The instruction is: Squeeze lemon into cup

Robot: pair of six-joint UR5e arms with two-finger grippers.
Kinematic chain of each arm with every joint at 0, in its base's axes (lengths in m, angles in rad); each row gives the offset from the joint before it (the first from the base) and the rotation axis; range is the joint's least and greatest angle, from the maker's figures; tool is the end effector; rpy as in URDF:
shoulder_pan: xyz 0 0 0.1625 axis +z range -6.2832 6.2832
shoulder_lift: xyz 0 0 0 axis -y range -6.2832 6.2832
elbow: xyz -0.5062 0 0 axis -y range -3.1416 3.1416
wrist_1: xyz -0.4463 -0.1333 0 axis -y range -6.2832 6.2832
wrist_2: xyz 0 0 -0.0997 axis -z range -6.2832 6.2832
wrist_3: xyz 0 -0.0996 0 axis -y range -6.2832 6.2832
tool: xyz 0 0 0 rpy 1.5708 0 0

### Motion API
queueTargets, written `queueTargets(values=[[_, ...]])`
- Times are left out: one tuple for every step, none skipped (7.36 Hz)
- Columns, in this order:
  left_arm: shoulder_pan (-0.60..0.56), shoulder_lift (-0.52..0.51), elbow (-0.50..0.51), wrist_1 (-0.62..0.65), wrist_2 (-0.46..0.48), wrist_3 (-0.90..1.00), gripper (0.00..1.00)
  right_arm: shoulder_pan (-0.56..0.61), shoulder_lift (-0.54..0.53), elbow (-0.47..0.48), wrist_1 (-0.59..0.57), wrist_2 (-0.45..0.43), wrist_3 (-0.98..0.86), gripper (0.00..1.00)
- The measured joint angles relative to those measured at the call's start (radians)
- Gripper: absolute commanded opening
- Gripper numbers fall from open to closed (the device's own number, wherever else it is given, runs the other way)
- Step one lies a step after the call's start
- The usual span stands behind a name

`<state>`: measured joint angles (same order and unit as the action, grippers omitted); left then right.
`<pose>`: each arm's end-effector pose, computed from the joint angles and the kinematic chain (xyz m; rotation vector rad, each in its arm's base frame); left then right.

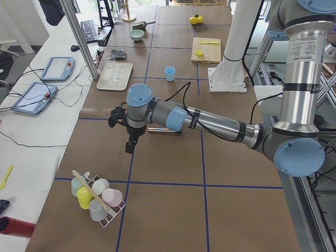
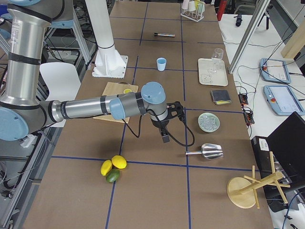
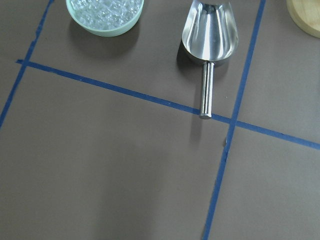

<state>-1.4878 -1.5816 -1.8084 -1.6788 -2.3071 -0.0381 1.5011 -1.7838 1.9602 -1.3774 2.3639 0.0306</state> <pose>-0.0200 -0.5608 0.5933 0.2956 0.7480 0.1736 0.0308 -0.4538 0.6081 0.3106 -0.8009 -0.1833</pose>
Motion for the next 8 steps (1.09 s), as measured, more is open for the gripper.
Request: queueTargets(values=[[-0.003, 0.006, 0.000, 0.046, -0.001, 0.098, 1.00, -0.061, -0.001, 0.006, 0.096, -0.005, 0.127, 1.00], [-0.017, 0.006, -0.004, 0.107, 0.000, 0.180, 1.00, -0.149, -0.003, 0.023, 0.186, -0.028, 0.288, 1.00], [-0.037, 0.006, -0.008, 0.142, 0.001, 0.226, 1.00, -0.269, -0.004, 0.067, 0.238, -0.092, 0.455, 1.00], [-0.049, 0.006, -0.009, 0.156, 0.001, 0.245, 1.00, -0.420, -0.004, 0.128, 0.260, -0.194, 0.625, 1.00], [-0.055, 0.006, -0.009, 0.161, 0.000, 0.251, 1.00, -0.580, -0.001, 0.184, 0.268, -0.317, 0.788, 1.00], [-0.057, 0.005, -0.009, 0.162, 0.000, 0.253, 1.00, -0.737, 0.002, 0.233, 0.269, -0.444, 0.932, 1.00], [-0.058, 0.003, -0.009, 0.162, 0.000, 0.254, 1.00, -0.867, 0.002, 0.265, 0.269, -0.538, 1.040, 1.00], [-0.060, 0.003, -0.010, 0.161, 0.000, 0.254, 1.00, -0.996, 0.003, 0.284, 0.267, -0.640, 1.137, 1.00]])
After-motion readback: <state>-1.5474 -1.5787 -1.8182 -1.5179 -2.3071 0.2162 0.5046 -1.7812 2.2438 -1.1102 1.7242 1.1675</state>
